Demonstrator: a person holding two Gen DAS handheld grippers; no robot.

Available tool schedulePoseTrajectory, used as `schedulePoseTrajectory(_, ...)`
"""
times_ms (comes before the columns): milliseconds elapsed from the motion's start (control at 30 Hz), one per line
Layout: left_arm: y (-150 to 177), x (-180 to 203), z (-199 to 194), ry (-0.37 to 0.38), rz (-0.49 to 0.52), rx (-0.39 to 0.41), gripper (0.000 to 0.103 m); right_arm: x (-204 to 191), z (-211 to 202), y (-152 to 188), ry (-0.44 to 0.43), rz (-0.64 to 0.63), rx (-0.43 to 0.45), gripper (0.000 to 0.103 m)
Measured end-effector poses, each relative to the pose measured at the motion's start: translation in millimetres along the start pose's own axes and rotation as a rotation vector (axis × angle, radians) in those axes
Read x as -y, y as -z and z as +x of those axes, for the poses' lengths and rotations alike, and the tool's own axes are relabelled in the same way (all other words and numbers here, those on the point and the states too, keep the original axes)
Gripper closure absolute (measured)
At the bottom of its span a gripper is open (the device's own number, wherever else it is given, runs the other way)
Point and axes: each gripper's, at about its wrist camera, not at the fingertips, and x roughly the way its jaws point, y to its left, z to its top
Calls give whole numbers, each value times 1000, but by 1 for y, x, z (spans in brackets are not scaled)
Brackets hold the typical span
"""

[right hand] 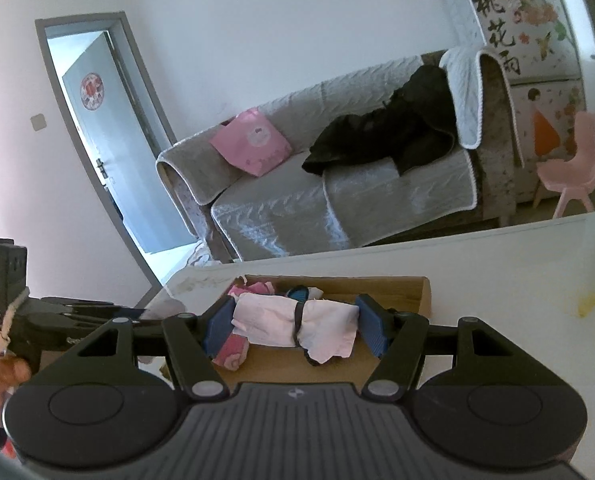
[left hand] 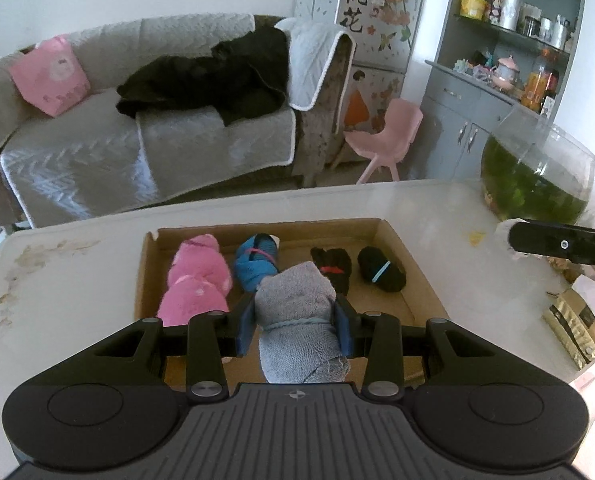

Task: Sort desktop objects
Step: 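Carry both socks into the box and open both tools to release them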

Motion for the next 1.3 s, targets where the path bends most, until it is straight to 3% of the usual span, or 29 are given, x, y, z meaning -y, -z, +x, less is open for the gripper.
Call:
schedulePoseTrajectory(400, 6, 8, 73, 10, 30, -88, 56, 10, 48, 0, -12, 41, -123, 41)
schedulePoseTrajectory(667, 17, 13, 117, 13, 50, -156, 56, 18, 77, 8, 33, 66, -213, 41)
schedulePoseTrajectory(1033, 31, 8, 145, -18, 42, -206, 55, 16, 105, 22, 126, -23, -323, 40)
schedulePoseTrajectory(1067, 32, 7, 144, -18, 40, -201, 50, 15, 106, 22, 126, -31, -329, 40)
schedulePoseTrajectory(1100, 33, 7, 144, -17, 38, -202, 40, 13, 106, 23, 127, -42, -330, 38)
schedulePoseTrajectory(1167, 33, 7, 143, -19, 33, -191, 31, 9, 105, 22, 138, -75, -314, 36)
schedulePoseTrajectory(1300, 30, 8, 139, -22, 23, -180, 27, 6, 96, 18, 142, -93, -282, 31)
